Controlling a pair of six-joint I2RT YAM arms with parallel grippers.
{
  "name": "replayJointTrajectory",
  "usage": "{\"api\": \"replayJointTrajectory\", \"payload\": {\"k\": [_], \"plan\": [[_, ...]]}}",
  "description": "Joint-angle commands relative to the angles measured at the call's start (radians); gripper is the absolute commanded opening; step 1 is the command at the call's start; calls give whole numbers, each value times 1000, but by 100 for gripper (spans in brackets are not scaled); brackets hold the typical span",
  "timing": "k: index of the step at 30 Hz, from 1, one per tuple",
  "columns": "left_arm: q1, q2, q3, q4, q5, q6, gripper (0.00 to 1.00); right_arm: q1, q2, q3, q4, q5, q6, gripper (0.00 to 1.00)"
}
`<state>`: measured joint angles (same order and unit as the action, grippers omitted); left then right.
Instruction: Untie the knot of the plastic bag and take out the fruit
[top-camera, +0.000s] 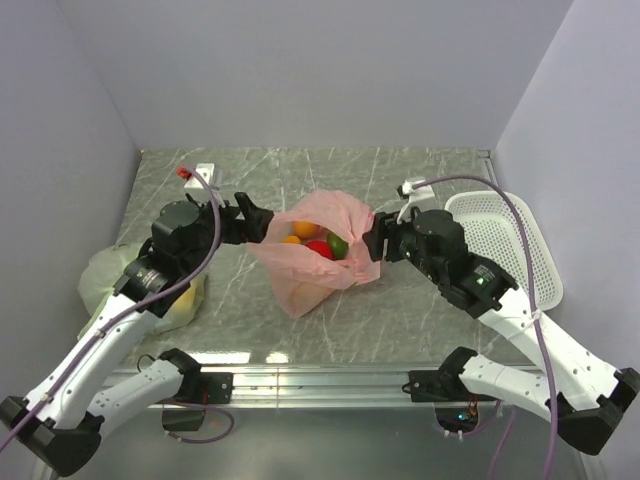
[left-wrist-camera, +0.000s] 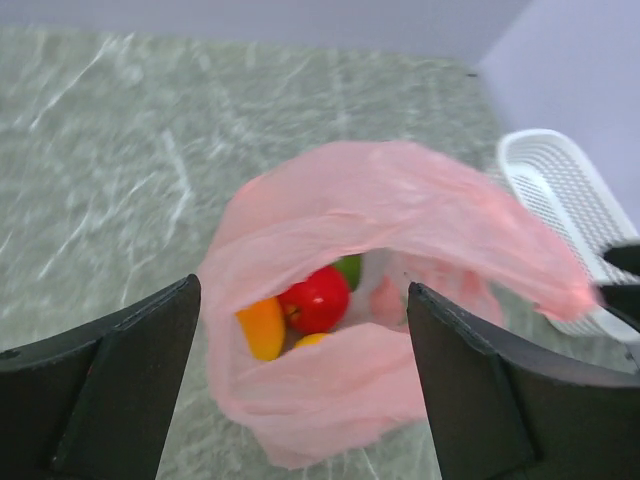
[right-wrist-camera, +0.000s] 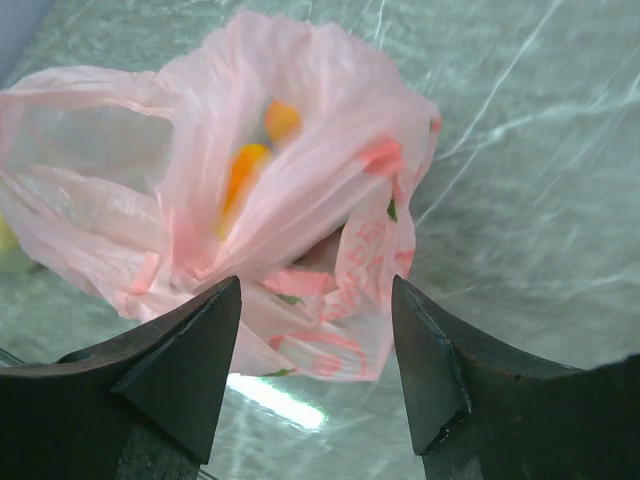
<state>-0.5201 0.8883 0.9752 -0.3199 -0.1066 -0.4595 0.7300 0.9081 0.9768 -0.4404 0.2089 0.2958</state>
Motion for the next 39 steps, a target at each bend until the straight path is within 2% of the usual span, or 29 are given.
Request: {"api": "replayJointTrajectory", "payload": {"k": [1, 6, 7, 11, 17, 22, 27, 30, 35, 39], "plan": [[-47, -11, 65, -8, 116, 99, 89, 11, 41, 98, -98, -23, -193, 69], [-245, 147, 135, -10, 110, 194, 86, 11, 141, 158, -67, -16, -274, 69], [-285, 181, 172, -14, 69, 205, 84, 11, 155, 160, -37, -16, -282, 69], [-334, 334, 204, 27, 56, 257, 77, 11, 242, 165, 20, -80, -315, 69], [-402, 429, 174, 44, 61, 321, 74, -6, 327, 119, 101, -114, -373, 70], [-413, 422, 50, 84, 85, 305, 74, -35, 386, 108, 147, -118, -356, 70], [-429, 382, -94, 108, 97, 230, 73, -72, 468, 102, 218, -129, -334, 68], [-449, 356, -163, 110, 97, 176, 70, -86, 549, 123, 267, -85, -319, 65], [-486, 308, -274, 136, 107, 63, 58, -168, 705, 221, 282, -28, -192, 62], [-531, 304, -348, 153, 117, -8, 50, -256, 830, 376, 240, -6, -72, 60]]}}
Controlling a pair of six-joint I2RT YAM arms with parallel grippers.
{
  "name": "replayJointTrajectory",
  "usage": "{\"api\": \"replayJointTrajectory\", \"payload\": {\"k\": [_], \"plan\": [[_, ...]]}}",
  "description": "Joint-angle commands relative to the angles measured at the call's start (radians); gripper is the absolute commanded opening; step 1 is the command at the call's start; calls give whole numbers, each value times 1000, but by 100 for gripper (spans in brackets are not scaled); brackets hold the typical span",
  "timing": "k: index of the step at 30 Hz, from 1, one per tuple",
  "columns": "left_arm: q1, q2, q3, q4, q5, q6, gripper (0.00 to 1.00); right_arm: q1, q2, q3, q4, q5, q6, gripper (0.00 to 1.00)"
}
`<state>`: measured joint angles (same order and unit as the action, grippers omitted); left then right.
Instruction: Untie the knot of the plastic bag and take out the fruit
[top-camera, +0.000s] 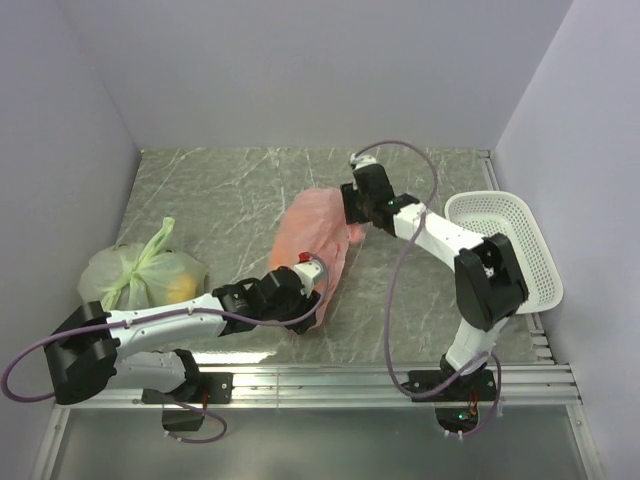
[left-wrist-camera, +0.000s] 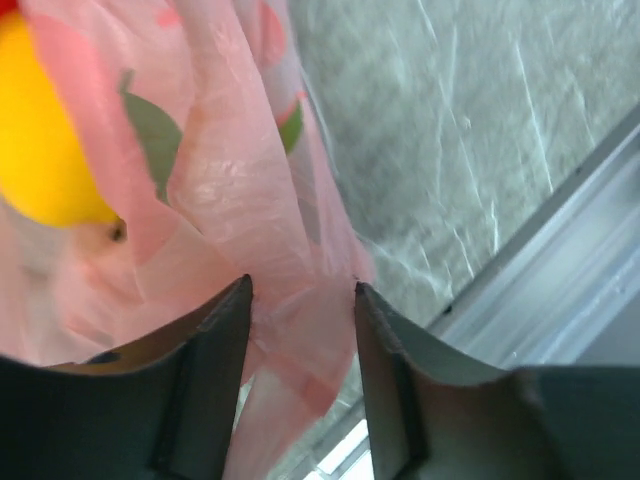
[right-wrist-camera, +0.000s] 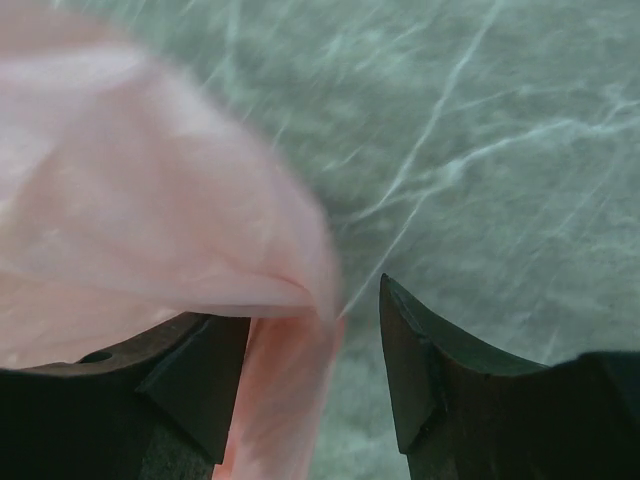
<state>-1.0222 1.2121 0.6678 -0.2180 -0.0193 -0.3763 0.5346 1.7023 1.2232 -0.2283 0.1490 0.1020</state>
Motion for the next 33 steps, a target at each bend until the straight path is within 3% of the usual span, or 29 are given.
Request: {"api": "replayJointTrajectory", "payload": {"k": [1, 6, 9, 13, 16, 19, 25, 29, 33], "plan": [[-41, -19, -51, 55, 32, -104, 48, -77, 66, 151, 17, 49, 139, 60], [-55, 12, -57, 39, -10, -133, 46, -99, 42, 200, 1, 14, 143, 62], [-56, -16, -16, 29, -56, -138, 52, -73, -81, 115, 0, -51, 136, 65], [-56, -78, 42, 57, -102, -150, 76, -9, -318, -34, 21, -83, 168, 67], [-56, -141, 84, 60, -116, -174, 88, 74, -441, -120, 4, -39, 183, 68], [-56, -233, 119, 43, -146, -194, 90, 134, -541, -189, -3, 9, 211, 68], [-56, -345, 170, -40, -318, -268, 82, 186, -644, -359, 141, -86, 340, 62], [-56, -307, 187, -128, -453, -268, 82, 226, -578, -395, 217, -179, 398, 60], [-56, -208, 202, -210, -574, -285, 84, 287, -460, -393, 280, -161, 427, 59]]}}
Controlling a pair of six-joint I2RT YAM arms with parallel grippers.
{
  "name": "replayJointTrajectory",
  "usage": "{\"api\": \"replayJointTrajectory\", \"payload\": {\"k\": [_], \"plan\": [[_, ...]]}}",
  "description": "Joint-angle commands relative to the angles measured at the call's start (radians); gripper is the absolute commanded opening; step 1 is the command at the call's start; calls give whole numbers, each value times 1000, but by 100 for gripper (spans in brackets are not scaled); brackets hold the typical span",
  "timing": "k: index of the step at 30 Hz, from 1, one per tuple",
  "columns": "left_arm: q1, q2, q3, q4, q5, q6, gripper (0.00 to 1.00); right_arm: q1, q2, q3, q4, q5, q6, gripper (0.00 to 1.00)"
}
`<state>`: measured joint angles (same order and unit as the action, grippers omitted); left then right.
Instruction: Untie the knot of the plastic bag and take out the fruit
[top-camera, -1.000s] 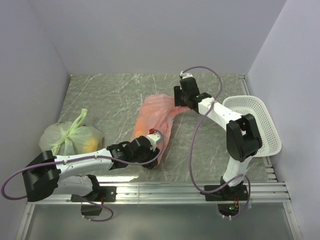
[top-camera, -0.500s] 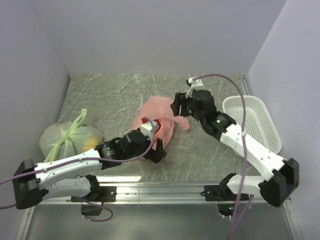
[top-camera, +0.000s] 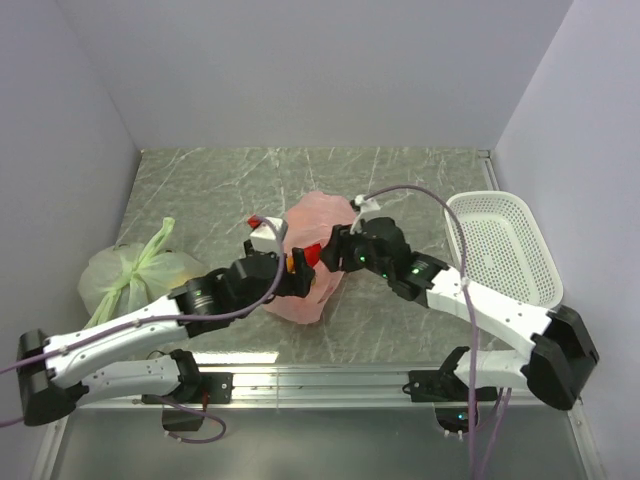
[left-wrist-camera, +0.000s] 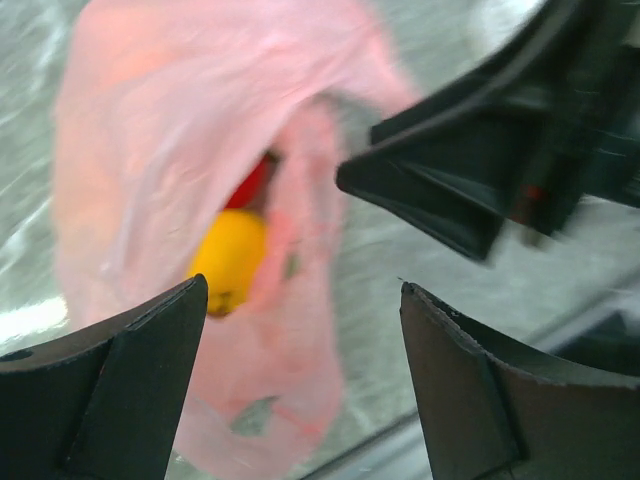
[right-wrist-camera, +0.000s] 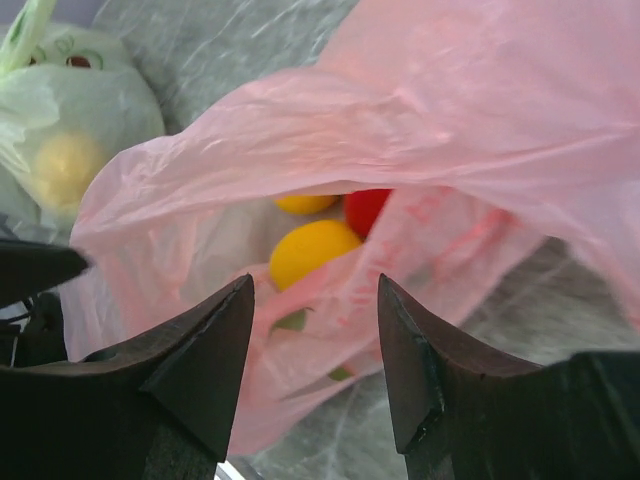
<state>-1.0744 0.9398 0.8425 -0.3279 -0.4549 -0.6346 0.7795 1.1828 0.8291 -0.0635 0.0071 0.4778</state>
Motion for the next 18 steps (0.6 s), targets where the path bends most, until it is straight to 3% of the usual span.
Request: {"api": "replayJointTrajectory", "payload": {"k": [1, 6, 12, 18], "plan": [[-4, 103, 27, -108, -157, -42, 84, 52, 81, 4, 117, -9, 67, 59], [-1, 203, 15, -174, -272, -146, 80, 66, 202, 7, 12, 54, 100, 59], [7, 225, -52, -247, -274, -301, 53, 64, 213, -96, -107, 146, 133, 57], [8, 113, -177, -189, -209, -393, 32, 50, 187, -139, -212, 198, 163, 55]]}}
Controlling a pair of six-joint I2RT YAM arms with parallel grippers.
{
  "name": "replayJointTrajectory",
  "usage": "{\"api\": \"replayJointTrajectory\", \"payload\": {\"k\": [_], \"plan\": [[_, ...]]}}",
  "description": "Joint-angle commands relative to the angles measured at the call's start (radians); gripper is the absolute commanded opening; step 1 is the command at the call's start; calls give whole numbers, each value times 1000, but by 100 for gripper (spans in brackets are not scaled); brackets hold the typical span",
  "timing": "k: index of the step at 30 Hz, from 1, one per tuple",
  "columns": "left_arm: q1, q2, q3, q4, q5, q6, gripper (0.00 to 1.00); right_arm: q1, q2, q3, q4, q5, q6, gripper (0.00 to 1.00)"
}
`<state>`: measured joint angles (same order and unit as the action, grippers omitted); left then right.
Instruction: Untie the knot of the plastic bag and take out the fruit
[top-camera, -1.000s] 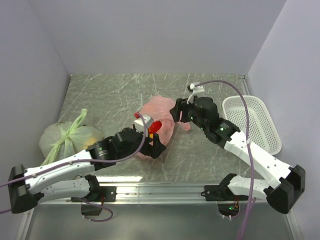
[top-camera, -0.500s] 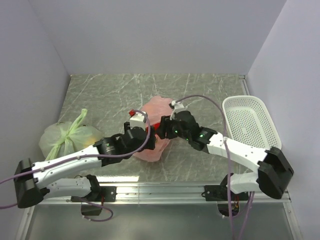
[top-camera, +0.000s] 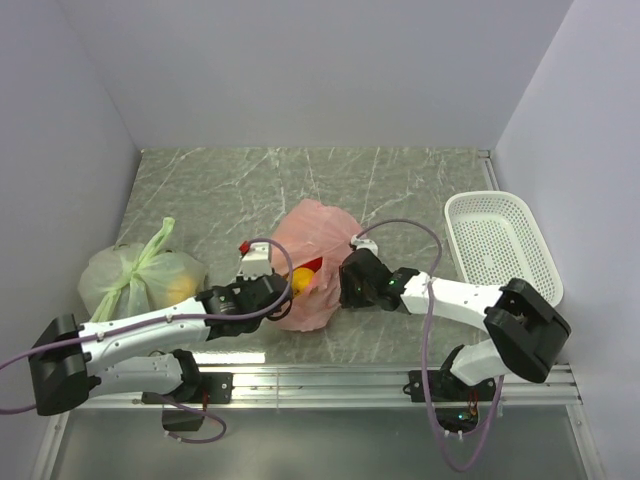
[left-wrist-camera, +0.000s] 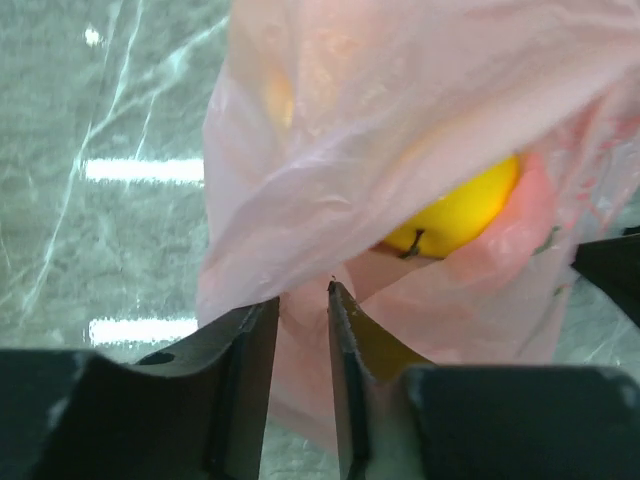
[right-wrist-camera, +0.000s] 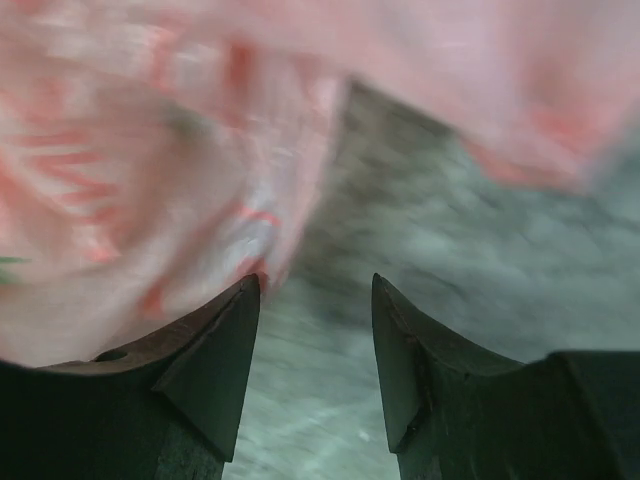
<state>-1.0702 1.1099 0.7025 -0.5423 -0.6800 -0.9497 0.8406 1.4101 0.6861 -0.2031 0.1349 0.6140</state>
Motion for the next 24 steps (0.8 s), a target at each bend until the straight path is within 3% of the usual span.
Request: {"api": "replayJointTrajectory", "payload": {"k": [1, 5, 10, 14, 24], "plan": [[6, -74, -44, 36, 20, -80, 31, -9, -57, 10, -85, 97, 14, 55], [7, -81, -61, 59, 33, -77, 27, 15, -172, 67, -114, 94, -49, 55], [7, -78, -66, 68, 33, -81, 30, 87, -241, 161, 2, -20, -181, 56], [7, -90, -74, 68, 31, -89, 30, 113, -107, 295, 28, -99, -253, 58], [9, -117, -87, 62, 27, -98, 31, 121, 219, 340, 188, -172, -396, 66]]}}
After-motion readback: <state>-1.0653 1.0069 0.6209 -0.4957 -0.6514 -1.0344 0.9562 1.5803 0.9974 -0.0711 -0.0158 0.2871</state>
